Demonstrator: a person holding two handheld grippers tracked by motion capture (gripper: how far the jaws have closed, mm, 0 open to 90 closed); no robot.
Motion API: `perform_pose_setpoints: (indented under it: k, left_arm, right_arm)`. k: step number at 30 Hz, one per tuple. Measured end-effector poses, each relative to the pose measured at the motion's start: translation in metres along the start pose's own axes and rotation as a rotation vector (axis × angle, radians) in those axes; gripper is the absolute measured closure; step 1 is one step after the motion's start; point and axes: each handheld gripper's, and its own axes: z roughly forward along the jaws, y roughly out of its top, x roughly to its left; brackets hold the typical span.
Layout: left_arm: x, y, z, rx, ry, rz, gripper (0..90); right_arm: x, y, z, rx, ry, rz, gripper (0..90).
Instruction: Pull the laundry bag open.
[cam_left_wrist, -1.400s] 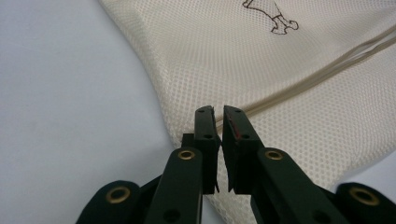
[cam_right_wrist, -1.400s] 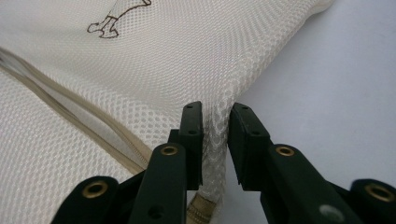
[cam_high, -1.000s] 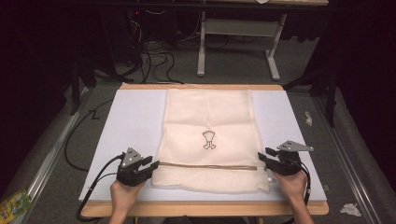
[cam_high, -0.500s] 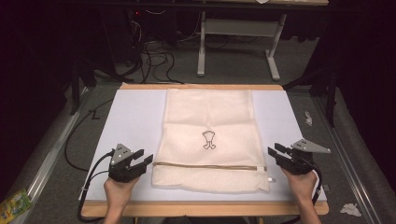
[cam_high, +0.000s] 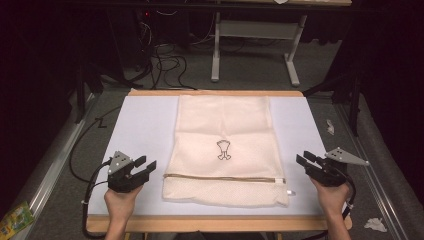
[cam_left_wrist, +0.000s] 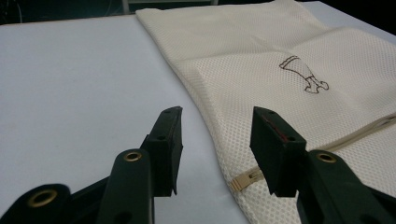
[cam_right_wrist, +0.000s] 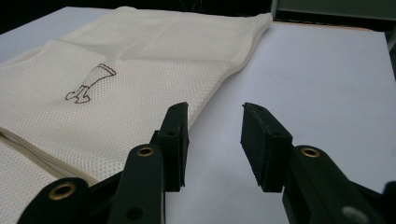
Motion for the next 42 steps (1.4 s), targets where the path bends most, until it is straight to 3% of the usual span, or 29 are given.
perform_pose_setpoints:
  k: [24, 42]
  left_arm:
    - [0.019, -0.008, -0.002, -0.041, 0.054, -0.05, 53.7]
    - [0.03, -0.015, 0.007, -0.035, 0.097, -0.072, 53.9]
  right_arm:
    - [-0.024, -0.012, -0.007, -0.038, -0.044, 0.092, 61.2]
    - [-0.034, -0.02, 0.0, 0.0, -0.068, 0.123, 56.6]
